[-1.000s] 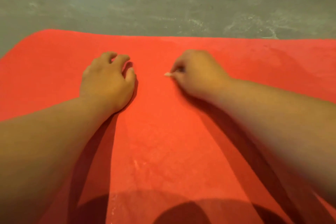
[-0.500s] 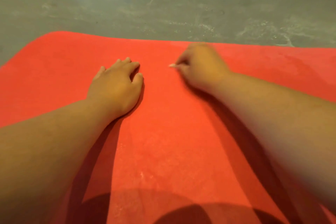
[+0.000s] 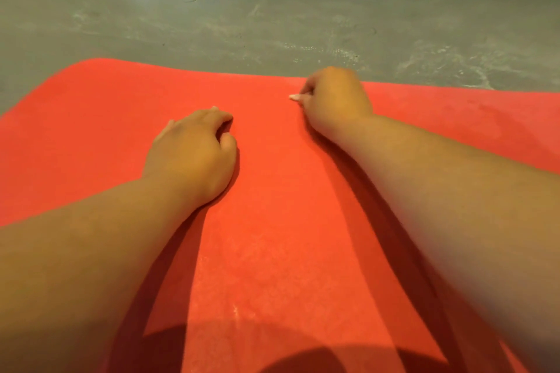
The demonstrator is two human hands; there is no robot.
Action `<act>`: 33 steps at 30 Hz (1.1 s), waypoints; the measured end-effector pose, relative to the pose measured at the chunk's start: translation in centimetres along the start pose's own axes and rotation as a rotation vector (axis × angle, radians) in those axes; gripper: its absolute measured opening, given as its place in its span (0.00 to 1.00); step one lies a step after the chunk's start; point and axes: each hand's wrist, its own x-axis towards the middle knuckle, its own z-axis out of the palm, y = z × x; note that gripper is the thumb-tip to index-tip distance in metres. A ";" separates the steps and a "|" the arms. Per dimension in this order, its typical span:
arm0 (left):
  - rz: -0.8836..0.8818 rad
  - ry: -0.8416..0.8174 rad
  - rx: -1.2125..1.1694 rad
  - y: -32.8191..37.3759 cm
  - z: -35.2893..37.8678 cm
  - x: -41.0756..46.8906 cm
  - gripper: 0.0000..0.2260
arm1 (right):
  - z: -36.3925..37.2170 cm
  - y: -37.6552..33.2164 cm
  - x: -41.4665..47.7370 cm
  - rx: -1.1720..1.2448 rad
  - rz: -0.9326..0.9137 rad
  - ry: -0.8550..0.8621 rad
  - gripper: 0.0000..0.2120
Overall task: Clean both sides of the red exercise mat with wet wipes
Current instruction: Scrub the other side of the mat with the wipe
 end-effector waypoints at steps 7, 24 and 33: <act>0.058 0.144 0.234 0.3 0.6 2.9 0.15 | -2.5 4.7 0.8 -0.166 0.302 0.065 0.10; 0.068 -0.034 0.088 -1.0 1.8 4.1 0.20 | -3.0 5.0 2.4 -0.243 0.276 0.006 0.11; 0.068 -0.022 0.103 -0.8 1.8 4.0 0.21 | 1.1 -3.1 4.3 -0.096 -0.004 -0.083 0.14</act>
